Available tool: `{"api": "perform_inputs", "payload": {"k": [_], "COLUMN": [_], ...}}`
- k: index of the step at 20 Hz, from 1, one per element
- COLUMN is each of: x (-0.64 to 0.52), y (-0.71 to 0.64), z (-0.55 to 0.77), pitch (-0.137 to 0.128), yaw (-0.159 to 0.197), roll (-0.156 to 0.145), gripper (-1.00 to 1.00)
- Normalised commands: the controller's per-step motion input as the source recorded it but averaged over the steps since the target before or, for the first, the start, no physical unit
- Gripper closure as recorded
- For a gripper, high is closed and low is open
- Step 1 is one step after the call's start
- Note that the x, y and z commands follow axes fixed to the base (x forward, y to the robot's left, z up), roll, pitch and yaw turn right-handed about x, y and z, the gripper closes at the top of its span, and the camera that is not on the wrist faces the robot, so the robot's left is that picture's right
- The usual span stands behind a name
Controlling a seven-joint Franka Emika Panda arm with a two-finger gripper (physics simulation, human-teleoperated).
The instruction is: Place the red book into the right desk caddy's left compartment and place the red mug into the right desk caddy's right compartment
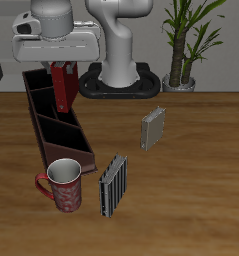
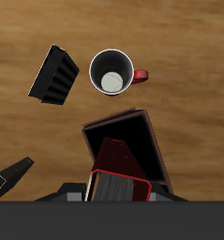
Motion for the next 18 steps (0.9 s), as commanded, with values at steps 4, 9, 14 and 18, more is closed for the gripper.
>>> {"api": "perform_inputs", "payload": {"k": [4, 9, 14, 18], "x": [0.12, 0.05, 0.04, -0.04], "y": [0.09, 0.03, -0.04, -0.06], "z": [-0.23, -0.18, -0.15, -0.08], "pitch": [0.014, 0.015, 0.010, 0.004], "yaw": [0.004, -0.007, -0.010, -0.029], "roll": [0.010, 0.013, -0.003, 0.005], "gripper": [1.00, 1.00, 1.00, 1.00]}}
